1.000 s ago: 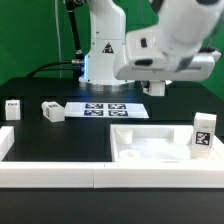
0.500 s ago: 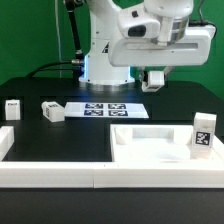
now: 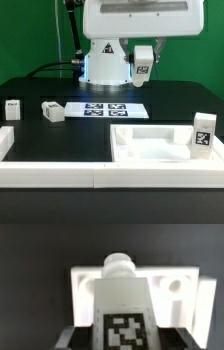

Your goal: Assemble square table

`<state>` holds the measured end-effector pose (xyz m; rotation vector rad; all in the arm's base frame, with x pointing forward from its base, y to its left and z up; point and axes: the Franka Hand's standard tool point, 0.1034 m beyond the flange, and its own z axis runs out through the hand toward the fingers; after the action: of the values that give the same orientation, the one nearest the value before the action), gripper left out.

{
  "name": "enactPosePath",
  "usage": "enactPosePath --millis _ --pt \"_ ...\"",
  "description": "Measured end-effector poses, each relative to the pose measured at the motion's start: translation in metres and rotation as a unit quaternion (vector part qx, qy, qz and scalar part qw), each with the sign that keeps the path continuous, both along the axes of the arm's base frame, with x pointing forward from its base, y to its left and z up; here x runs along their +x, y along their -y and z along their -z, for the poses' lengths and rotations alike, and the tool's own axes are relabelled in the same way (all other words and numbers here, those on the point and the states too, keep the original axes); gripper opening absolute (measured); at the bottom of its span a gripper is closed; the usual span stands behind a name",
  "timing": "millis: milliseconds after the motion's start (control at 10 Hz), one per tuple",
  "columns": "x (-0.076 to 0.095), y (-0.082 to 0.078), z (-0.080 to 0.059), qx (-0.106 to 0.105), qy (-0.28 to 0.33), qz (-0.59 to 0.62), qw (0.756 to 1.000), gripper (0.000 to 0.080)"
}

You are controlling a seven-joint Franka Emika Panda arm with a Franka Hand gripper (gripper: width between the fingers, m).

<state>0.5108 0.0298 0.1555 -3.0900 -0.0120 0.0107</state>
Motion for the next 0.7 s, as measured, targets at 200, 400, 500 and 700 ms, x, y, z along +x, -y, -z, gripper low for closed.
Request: enactPosePath --millis 200,400,500,700 --pt "-0.004 0.003 0.005 -0.006 0.068 0.003 0.998 0.0287" --pt "0.002 0.007 0.004 -0.014 0.137 0.008 0.990 0.0287" --pt "0.003 0.010 0.006 -0.019 0.170 0.007 0.985 0.0287" --pt "0.039 0.033 0.009 -0.040 0.220 0.007 0.975 0.0287"
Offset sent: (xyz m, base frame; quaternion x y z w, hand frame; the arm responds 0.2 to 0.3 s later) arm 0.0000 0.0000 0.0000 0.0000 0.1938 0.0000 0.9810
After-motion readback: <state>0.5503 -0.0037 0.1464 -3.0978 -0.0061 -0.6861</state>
